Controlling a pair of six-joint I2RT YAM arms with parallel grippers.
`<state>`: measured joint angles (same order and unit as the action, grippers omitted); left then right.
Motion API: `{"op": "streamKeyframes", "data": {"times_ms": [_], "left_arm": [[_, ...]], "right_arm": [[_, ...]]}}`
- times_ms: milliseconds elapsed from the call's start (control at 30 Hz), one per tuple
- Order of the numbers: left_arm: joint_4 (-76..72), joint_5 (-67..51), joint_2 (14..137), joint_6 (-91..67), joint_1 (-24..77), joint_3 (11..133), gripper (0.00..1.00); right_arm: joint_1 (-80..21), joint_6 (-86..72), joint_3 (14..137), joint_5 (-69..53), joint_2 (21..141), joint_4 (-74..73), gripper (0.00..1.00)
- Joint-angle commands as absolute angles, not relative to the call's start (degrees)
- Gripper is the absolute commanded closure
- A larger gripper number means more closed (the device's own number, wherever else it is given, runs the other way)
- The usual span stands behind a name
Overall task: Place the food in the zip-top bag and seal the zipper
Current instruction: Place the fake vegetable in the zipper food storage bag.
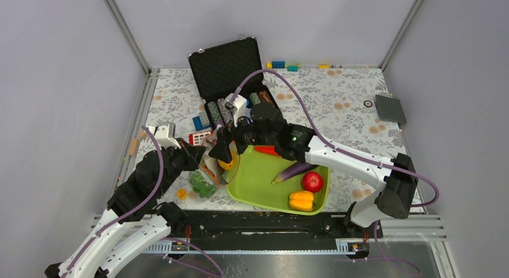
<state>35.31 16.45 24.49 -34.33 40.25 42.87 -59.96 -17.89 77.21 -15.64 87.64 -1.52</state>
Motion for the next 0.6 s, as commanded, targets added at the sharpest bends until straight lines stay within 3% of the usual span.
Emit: {"op": "streamKeyframes", "data": {"times_ms": [0,333,567], "left_arm": [[32.1,16.4,24.4,-33.6,40.2,43.6,1.0],[32.3,16.8,23.9,-33.8,40.2,43.3,1.0],[32.4,16.6,23.9,-33.9,40.1,43.2,1.0]], "right_arm": [[-60.3,-15.5,78.0,-11.8,86.6,-3.8,0.0],[-57.6,-13.0,63.6,9.5,73.8,-10.5,0.0],[-49.8,1.8,61.3,7.5,78.6,-21.4,0.0]]}}
